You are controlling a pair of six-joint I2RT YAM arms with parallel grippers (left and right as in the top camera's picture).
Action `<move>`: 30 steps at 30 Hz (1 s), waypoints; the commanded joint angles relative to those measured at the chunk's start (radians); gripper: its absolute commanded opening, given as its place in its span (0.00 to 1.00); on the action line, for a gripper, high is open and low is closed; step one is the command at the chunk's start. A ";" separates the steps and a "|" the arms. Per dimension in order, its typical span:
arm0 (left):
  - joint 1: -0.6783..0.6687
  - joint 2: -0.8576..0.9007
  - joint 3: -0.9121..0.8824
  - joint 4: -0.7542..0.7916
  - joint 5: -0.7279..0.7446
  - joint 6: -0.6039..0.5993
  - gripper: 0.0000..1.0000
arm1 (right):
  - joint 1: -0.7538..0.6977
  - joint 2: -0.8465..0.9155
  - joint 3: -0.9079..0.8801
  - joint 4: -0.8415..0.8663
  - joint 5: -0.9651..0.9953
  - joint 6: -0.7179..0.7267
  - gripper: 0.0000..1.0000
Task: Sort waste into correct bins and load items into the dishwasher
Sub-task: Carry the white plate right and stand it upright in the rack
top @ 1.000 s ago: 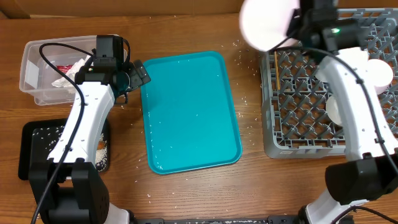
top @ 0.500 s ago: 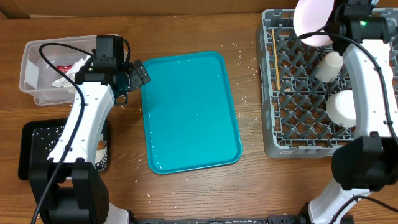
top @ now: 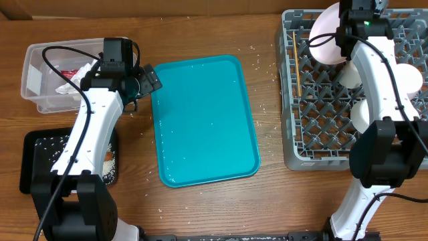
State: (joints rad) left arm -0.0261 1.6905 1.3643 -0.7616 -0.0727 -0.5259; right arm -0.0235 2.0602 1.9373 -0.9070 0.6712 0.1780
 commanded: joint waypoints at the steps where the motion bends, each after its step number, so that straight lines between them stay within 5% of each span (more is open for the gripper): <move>1: -0.007 -0.029 0.017 0.003 -0.013 -0.021 1.00 | 0.004 -0.005 0.005 0.001 0.054 -0.004 0.04; 14: -0.007 -0.029 0.017 0.003 -0.013 -0.021 1.00 | 0.119 -0.005 0.005 -0.002 0.185 -0.029 0.04; 21: -0.007 -0.029 0.017 0.003 -0.013 -0.021 1.00 | 0.166 -0.039 0.011 -0.038 0.172 0.008 0.13; 22: -0.007 -0.029 0.017 0.003 -0.013 -0.021 1.00 | 0.174 -0.051 0.012 -0.047 0.162 0.009 0.24; 24: -0.007 -0.029 0.017 0.003 -0.013 -0.021 1.00 | 0.190 -0.090 0.016 -0.074 0.115 0.032 0.64; 26: -0.007 -0.029 0.017 0.003 -0.013 -0.021 1.00 | 0.200 -0.135 0.024 -0.113 0.038 0.080 0.87; 30: -0.007 -0.029 0.017 0.003 -0.013 -0.021 1.00 | 0.198 -0.241 0.034 -0.174 -0.223 0.117 1.00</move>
State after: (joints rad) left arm -0.0261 1.6905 1.3643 -0.7620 -0.0727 -0.5259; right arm 0.1761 1.9629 1.9373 -1.0664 0.6521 0.2405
